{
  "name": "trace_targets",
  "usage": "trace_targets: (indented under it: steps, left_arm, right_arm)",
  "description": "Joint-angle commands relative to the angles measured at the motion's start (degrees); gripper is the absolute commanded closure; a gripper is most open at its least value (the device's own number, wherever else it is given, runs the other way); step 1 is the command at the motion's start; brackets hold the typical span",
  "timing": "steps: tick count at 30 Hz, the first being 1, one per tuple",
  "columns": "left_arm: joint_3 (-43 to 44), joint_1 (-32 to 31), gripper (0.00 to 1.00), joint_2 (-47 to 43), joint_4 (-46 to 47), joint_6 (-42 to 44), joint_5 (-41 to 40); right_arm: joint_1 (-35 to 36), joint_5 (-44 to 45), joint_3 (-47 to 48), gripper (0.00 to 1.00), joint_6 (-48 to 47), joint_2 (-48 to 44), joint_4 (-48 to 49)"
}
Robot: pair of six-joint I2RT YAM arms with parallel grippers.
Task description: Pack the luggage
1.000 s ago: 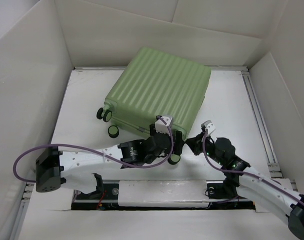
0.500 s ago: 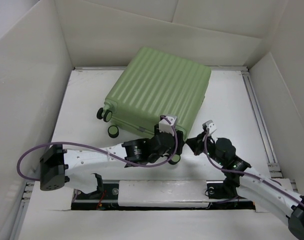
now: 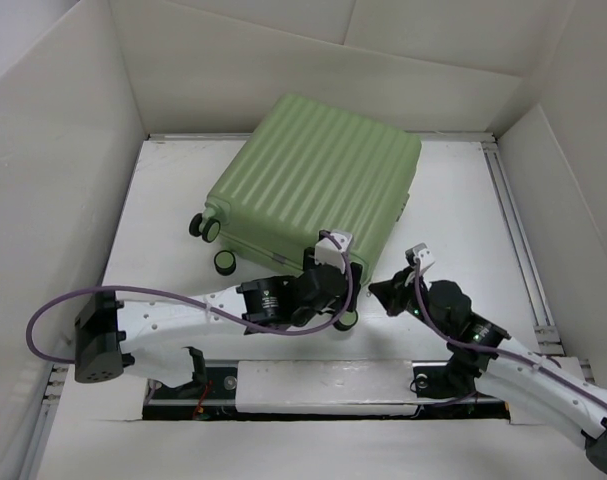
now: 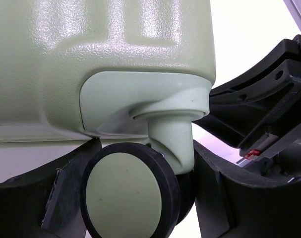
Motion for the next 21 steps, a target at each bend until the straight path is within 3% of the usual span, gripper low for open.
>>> trace_targets:
  steps: [1,4,5,9,14,16,21]
  left_arm:
    - [2.3,0.6,1.00,-4.6,6.4,0.7,-8.0]
    - [3.0,3.3,1.00,-2.2,6.4,1.2,-6.6]
    - [3.1,5.3,1.00,-2.2,7.5,1.2,0.2]
    - [-0.3,13.9,1.00,-2.8,16.7,0.6,14.2]
    - [5.7,13.9,1.00,1.1,15.4,1.6,16.3]
    - [8.9,13.9,1.00,2.5,15.4,1.6,18.8]
    - [12.5,13.3,1.00,4.6,17.3,0.6,24.3]
  right_arm:
    - [2.1,-4.1,3.3,1.00,2.0,-0.2,-4.2]
    - [3.3,-6.9,3.3,1.00,2.5,-0.2,-3.6]
    - [3.4,-7.8,4.0,1.00,2.5,0.3,-3.6]
    - [8.3,-11.2,4.0,1.00,4.9,0.3,-0.5]
    - [15.5,-11.7,2.8,1.00,9.1,1.7,9.1]
    - [19.7,-9.5,2.1,1.00,11.4,4.5,16.0]
    - [26.8,5.5,2.1,1.00,16.1,17.8,28.8]
